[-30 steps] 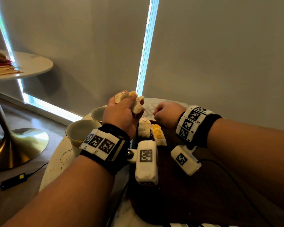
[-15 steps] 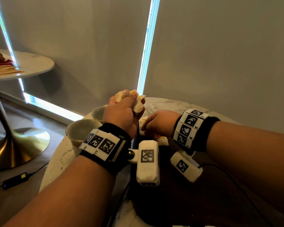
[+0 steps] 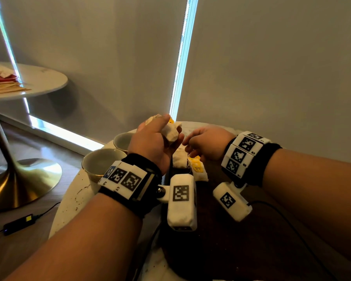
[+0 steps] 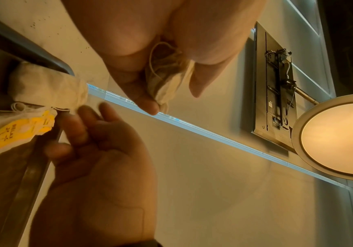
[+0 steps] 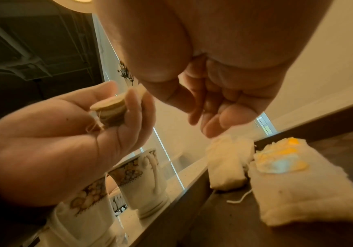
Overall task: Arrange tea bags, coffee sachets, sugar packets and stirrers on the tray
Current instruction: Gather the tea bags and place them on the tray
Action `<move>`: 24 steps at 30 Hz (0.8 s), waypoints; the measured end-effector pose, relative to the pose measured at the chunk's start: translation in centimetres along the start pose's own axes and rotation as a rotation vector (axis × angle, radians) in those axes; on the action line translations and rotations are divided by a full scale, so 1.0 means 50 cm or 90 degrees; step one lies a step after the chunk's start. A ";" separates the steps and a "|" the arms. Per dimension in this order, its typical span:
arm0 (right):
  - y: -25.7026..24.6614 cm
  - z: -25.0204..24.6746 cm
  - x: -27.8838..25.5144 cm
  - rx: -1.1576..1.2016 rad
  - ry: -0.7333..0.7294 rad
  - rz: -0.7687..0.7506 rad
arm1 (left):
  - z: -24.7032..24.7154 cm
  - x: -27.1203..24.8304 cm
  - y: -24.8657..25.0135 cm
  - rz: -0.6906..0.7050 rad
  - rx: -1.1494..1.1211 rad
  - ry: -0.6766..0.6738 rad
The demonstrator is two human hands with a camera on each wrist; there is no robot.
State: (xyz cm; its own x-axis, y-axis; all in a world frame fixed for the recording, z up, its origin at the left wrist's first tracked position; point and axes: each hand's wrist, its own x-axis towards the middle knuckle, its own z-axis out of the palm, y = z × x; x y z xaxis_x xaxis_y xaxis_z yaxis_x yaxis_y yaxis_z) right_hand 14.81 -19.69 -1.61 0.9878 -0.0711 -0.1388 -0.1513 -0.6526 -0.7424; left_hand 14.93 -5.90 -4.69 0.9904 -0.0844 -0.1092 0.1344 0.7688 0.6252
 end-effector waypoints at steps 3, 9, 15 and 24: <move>0.014 -0.021 0.001 0.058 0.084 -0.077 | 0.000 -0.005 0.000 -0.035 -0.008 -0.042; 0.013 -0.032 -0.017 0.134 0.122 -0.190 | -0.006 0.004 -0.011 -0.018 0.070 -0.074; 0.008 -0.026 -0.023 0.132 0.081 -0.216 | -0.007 0.011 -0.017 0.015 0.154 -0.083; 0.012 -0.030 -0.016 0.151 0.070 -0.212 | -0.008 0.011 -0.013 0.007 0.160 -0.054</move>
State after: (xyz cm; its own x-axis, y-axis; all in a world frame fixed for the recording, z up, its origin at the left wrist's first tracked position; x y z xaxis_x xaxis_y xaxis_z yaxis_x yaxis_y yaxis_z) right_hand 13.98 -21.17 -0.94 0.9802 0.0261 0.1962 0.1858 -0.4632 -0.8666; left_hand 15.39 -6.22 -5.47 0.9894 -0.1384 -0.0430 0.1170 0.5887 0.7999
